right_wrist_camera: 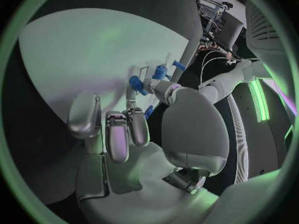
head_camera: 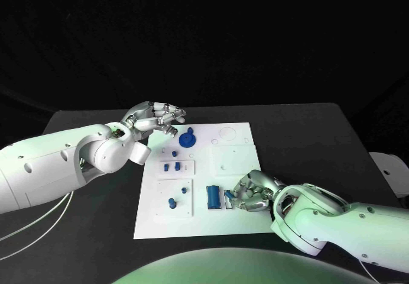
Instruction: Assemble the parts on the task board
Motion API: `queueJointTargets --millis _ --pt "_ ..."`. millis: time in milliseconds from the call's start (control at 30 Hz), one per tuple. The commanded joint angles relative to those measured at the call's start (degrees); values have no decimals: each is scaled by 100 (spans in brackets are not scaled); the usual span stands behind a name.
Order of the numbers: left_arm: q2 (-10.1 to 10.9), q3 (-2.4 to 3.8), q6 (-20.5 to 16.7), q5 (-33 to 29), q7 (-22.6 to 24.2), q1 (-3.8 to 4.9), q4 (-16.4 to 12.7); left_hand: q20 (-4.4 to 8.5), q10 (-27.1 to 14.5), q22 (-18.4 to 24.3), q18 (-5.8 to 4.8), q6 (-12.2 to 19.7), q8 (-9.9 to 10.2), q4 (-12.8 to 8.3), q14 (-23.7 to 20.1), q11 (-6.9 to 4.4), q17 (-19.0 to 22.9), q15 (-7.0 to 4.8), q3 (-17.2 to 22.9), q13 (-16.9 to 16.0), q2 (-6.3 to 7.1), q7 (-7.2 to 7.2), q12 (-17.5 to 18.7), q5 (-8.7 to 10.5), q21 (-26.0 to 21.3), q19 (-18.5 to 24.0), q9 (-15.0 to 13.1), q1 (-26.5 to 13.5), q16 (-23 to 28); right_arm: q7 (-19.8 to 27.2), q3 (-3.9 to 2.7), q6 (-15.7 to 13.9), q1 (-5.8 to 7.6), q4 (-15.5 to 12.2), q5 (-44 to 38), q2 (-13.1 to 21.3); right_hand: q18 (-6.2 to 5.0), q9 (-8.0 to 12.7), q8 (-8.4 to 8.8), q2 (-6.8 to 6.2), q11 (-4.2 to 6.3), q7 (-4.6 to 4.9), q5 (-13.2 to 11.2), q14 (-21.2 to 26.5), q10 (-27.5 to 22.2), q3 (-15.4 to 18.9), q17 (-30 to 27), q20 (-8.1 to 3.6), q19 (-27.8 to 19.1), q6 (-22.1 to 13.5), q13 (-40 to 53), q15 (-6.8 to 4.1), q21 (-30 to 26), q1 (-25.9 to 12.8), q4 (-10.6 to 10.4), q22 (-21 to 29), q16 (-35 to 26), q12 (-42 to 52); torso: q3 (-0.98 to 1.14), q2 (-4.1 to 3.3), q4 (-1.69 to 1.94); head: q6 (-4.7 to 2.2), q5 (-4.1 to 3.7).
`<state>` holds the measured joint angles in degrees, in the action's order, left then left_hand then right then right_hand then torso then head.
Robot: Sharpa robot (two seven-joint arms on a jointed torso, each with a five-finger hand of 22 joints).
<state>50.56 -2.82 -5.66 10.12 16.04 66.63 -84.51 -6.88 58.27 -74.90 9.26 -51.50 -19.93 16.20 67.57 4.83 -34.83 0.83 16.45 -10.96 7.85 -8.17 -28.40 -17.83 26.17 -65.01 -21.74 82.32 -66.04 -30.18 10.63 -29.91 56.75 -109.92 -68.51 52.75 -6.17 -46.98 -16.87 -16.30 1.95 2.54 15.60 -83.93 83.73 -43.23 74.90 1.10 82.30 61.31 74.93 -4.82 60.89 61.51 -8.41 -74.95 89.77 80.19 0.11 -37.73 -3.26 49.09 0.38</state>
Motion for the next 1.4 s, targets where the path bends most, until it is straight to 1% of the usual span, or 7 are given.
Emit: queueJointTargets --millis 33,200,333,567,833,967,1400 --pt "-11 4 103 -34 21 2 -14 -14 -26 -62 68 52 -22 20 -37 -10 -9 6 27 -10 -9 -5 -35 14 -18 -32 -6 -65 22 -119 1 269 -11 10 4 -25 98 41 37 -6 5 -48 -59 -607 125 52 1510 -7 32 111 719 -48 32 -115 -38 -534 23 31 1 -2 3 -6 4" --pt "-5 4 111 -35 19 2 -17 -14 -32 -64 69 60 -25 17 -37 -11 -7 6 32 -10 -15 -3 -36 6 -35 -33 -13 -82 22 -139 1 271 -13 19 -15 -46 98 70 58 -1 6 -50 -134 -607 135 103 1510 -8 35 135 734 -49 24 -226 -77 -537 23 48 -2 1 2 2 2" --pt "-2 4 109 -31 23 2 -17 -14 -32 -64 69 60 -25 17 -37 -11 -7 6 32 -10 -15 -3 -36 6 -35 -33 -13 -82 22 -140 1 207 -13 27 12 -58 95 127 105 10 0 -43 -416 -607 122 215 1510 -5 35 155 716 -44 -5 -389 -171 -538 23 22 -2 1 2 2 2" --pt "3 4 93 -20 34 2 -16 -14 -33 -65 68 61 -25 17 -41 -10 2 6 32 -10 -15 -3 -36 6 -34 -35 -14 -84 26 -112 1 168 -14 15 51 -74 95 144 118 12 -4 -39 -472 -607 124 250 1510 -3 35 162 719 -42 -12 -431 -205 -539 23 23 0 -1 3 7 -2" --pt "5 4 93 -18 30 2 -14 -14 -33 -65 68 61 -25 17 -41 -10 2 6 32 -10 -15 -3 -36 6 -34 -35 -14 -84 26 -61 1 156 -14 0 144 -77 90 228 178 39 -20 -24 -931 -607 126 664 1510 12 35 214 723 -26 -67 -656 -515 -542 23 22 1 3 -1 8 2" --pt "5 4 93 -18 28 2 -12 -14 -33 -65 68 61 -25 17 -41 -10 2 6 32 -10 -15 -3 -36 6 -34 -35 -14 -84 26 -49 1 151 -14 2 158 -70 85 282 218 183 -19 -29 -928 -607 119 1409 1510 13 39 242 717 -27 -109 -472 -803 -552 23 9 0 2 0 13 7" --pt "8 4 75 -18 20 2 -4 -14 -37 -67 68 67 -26 17 -38 -9 -5 7 33 -10 -14 -5 -36 0 -36 -37 -17 -92 23 7 1 143 -14 -29 164 -48 82 315 242 274 -22 -27 -838 -607 110 1825 1510 16 38 252 706 -25 -148 -397 -829 -556 23 -9 1 0 0 22 16"
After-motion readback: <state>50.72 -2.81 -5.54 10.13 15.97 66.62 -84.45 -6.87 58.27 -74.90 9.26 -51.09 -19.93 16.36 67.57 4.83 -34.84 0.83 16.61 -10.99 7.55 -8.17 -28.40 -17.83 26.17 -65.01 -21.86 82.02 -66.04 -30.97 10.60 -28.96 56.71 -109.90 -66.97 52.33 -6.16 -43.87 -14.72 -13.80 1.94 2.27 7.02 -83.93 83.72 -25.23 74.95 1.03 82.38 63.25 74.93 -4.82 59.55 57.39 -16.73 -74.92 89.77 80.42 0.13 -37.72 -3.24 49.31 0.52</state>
